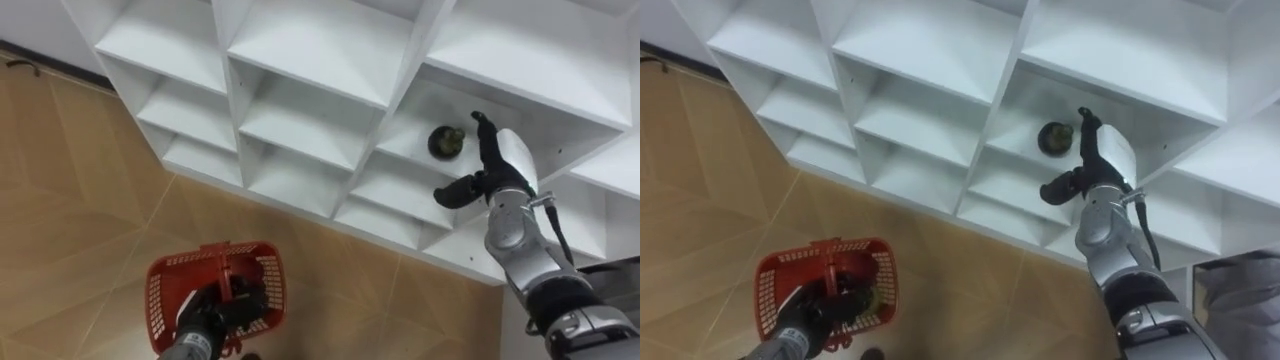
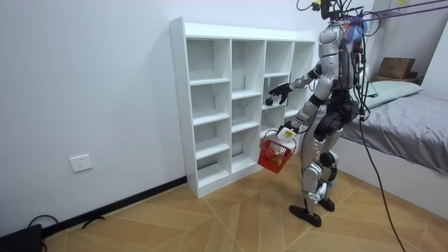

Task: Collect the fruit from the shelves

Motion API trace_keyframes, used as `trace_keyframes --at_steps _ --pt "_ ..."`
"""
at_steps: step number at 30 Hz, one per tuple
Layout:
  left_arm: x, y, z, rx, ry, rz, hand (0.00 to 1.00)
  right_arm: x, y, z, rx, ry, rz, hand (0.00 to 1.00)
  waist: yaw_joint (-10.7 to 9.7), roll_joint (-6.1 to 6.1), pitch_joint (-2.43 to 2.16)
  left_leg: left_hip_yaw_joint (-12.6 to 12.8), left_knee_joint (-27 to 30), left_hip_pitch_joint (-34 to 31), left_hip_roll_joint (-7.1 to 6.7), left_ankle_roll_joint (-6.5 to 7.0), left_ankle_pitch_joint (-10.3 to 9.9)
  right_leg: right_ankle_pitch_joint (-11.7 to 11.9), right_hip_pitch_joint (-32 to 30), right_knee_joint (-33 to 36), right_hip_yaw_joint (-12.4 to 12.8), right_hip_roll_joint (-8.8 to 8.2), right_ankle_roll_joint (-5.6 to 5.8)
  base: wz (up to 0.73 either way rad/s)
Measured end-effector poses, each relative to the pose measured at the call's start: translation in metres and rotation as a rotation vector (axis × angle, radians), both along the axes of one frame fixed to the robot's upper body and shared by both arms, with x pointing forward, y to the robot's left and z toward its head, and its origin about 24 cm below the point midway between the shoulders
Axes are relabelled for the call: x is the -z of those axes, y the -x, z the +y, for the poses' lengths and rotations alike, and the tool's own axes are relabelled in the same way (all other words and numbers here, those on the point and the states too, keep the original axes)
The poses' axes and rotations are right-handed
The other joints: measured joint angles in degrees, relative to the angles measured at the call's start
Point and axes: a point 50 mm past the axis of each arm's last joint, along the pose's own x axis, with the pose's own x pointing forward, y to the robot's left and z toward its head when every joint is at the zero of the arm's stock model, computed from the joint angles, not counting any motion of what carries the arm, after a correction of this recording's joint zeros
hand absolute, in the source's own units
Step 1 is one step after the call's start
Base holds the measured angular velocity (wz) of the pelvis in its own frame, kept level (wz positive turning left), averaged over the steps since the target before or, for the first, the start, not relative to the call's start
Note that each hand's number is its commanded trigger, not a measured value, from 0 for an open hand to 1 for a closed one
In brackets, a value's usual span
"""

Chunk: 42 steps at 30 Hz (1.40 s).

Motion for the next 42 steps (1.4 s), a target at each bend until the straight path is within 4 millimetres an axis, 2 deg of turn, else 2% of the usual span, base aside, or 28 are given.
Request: trace_keyframes --at_steps 15,27,33,42 --pt "0.002 0.002 -0.004 0.030 0.026 0.008 1.00 -0.021 -0.015 0.003 0.011 0.042 -0.095 0.00 0.47 0.09 0.06 -0.02 0.80 -2.39 0.11 -0.01 0.00 0.18 -2.17 0.66 -0.15 -0.01 -0.17 0.00" --pt "0.006 0.001 -0.008 0.042 0.026 0.029 1.00 -0.041 -0.027 0.004 0.014 0.091 -0.174 0.00 0.84 1.10 0.78 -0.65 1.56 -4.80 0.09 0.00 0.01 0.27 -4.34 1.03 -0.77 -0.13 -0.28 0.01" --pt "0.003 -0.003 -0.011 0.064 0.037 0.014 1.00 -0.056 -0.034 -0.002 0.026 0.113 -0.219 0.00 1.41 1.18 0.84 -0.44 2.18 -6.49 0.12 0.01 0.02 0.27 -6.23 1.81 -0.30 -0.20 -0.29 -0.02" --pt "0.002 -0.005 -0.014 0.076 0.049 0.009 1.00 -0.058 -0.034 -0.008 0.047 0.101 -0.222 0.00 1.49 1.29 0.96 -0.02 3.11 -7.80 0.11 0.13 0.07 0.25 -8.01 3.51 0.20 -0.38 -0.30 -0.01"
